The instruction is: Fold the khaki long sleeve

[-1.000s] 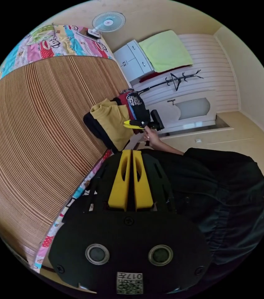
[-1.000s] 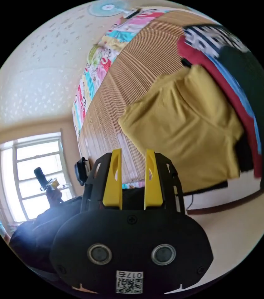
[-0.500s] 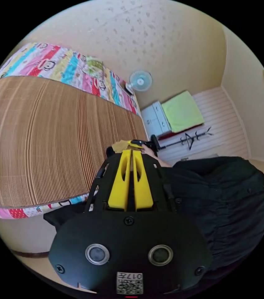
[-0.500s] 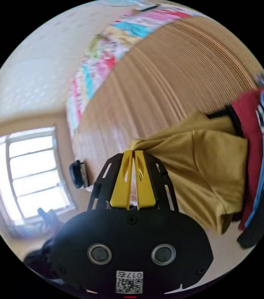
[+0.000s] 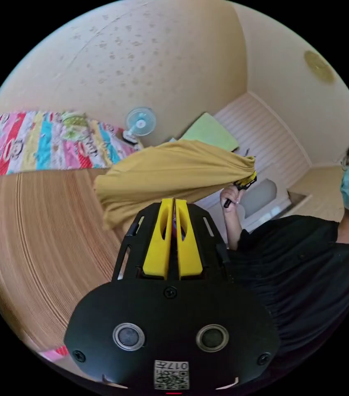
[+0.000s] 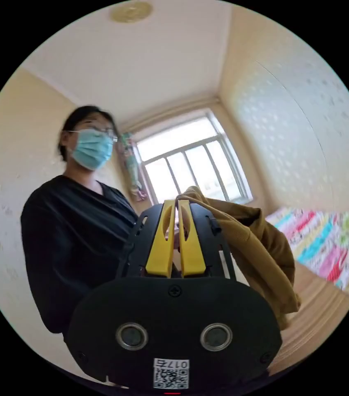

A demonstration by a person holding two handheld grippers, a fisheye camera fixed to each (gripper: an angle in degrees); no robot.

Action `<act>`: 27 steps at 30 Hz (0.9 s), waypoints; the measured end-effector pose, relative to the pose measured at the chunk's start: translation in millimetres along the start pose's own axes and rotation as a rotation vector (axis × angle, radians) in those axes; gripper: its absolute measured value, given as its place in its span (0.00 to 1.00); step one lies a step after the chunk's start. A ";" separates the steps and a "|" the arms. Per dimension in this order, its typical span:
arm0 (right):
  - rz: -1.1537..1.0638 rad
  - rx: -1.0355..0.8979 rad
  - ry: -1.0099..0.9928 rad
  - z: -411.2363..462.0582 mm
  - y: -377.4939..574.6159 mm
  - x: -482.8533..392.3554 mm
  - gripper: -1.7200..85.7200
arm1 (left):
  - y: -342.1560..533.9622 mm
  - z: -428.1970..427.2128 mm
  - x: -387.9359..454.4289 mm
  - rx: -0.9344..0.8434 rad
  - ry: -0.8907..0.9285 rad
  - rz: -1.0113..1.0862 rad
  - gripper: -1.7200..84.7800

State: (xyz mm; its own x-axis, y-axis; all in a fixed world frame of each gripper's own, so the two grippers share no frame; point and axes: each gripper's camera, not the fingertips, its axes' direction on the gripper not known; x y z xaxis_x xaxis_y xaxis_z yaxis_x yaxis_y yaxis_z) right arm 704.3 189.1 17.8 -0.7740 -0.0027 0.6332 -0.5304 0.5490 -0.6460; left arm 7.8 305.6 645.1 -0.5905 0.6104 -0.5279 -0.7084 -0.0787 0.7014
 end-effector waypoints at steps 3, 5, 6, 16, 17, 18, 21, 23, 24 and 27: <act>-0.105 0.281 -0.016 -59.4 21.4 -35.8 0.03 | -10.1 9.0 46.5 0.045 0.075 0.171 0.01; -0.132 0.505 -0.146 -98.8 49.2 -33.8 0.03 | -8.1 12.2 79.6 0.063 0.093 0.275 0.01; -0.182 0.644 -0.255 -116.9 71.1 -29.6 0.03 | -6.7 13.2 86.1 0.063 0.093 0.294 0.01; -0.262 0.617 -1.110 -13.6 85.2 -12.0 0.03 | 15.2 67.5 122.5 -0.046 0.106 0.395 0.07; -0.231 0.493 -1.190 17.6 72.4 -20.5 0.03 | 14.9 69.4 128.1 -0.035 0.114 0.412 0.09; -0.185 0.358 -1.227 48.3 60.5 -32.7 0.03 | 14.6 70.1 131.5 -0.032 0.113 0.423 0.09; -0.126 0.042 -1.258 109.5 34.3 -70.8 0.03 | 16.5 69.4 149.0 -0.006 0.047 0.476 0.11; -0.134 -0.114 -1.194 129.5 19.9 -96.2 0.03 | 23.0 66.9 160.8 0.023 0.001 0.511 0.12; -0.156 -0.178 -1.131 135.4 12.2 -111.7 0.03 | 25.0 67.0 163.3 0.027 -0.004 0.520 0.12; -0.212 -0.223 -1.096 139.5 -1.6 -136.8 0.03 | 35.5 71.7 174.3 0.036 0.013 0.550 0.14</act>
State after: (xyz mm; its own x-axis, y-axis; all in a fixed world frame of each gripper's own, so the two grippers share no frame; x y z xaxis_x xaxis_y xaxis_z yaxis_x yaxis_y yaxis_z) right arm 762.8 72.0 -127.2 -0.6196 -0.7824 -0.0633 -0.6983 0.5862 -0.4108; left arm -92.5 465.7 612.3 -0.8748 0.4771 -0.0846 -0.2804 -0.3561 0.8914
